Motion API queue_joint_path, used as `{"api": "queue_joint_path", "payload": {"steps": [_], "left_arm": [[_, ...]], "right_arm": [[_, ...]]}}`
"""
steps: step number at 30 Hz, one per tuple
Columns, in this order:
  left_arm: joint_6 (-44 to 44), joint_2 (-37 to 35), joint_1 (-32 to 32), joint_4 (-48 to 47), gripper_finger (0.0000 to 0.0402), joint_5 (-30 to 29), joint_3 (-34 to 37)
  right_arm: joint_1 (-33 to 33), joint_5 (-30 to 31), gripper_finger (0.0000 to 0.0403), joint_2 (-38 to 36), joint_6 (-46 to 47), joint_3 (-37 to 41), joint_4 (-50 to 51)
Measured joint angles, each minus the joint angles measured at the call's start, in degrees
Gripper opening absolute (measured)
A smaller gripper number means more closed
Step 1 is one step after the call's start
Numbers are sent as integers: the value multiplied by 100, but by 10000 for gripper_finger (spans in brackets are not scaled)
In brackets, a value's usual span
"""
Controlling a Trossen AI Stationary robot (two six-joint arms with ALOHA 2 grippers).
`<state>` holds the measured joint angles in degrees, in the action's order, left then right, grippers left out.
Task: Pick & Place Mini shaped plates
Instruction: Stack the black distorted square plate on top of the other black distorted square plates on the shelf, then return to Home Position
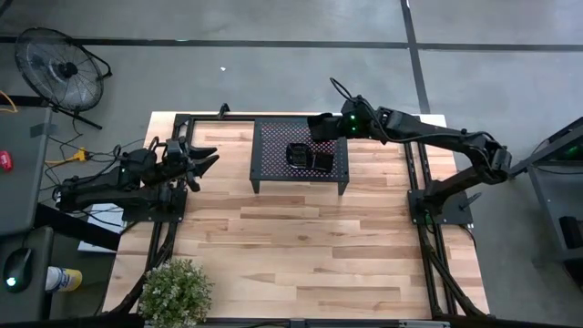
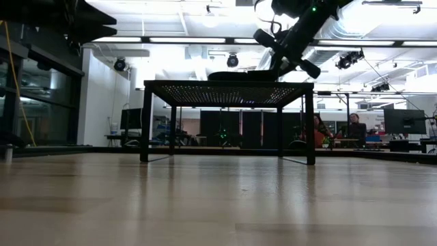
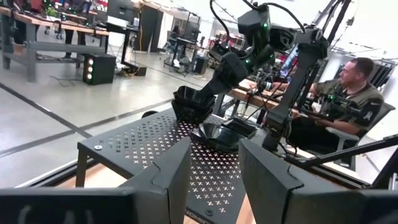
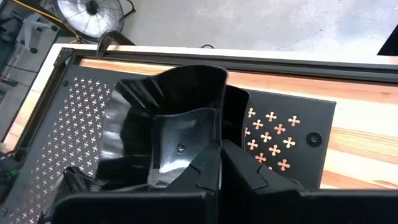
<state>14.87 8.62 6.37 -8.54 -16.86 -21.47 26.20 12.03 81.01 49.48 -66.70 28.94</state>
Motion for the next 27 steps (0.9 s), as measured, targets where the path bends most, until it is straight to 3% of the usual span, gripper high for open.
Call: {"api": "queue_joint_path", "payload": {"steps": [9,15,27], "left_arm": [[0,0,0,-4,133,0,0],[42,-28,0,-9,133,15,0],[65,-31,0,-13,133,26,-2]], "right_arm": [[1,-120,70,-23,-60,0,121],[2,-226,106,-412,-341,0,142],[-20,-68,114,-1099,-957,0,331]]}}
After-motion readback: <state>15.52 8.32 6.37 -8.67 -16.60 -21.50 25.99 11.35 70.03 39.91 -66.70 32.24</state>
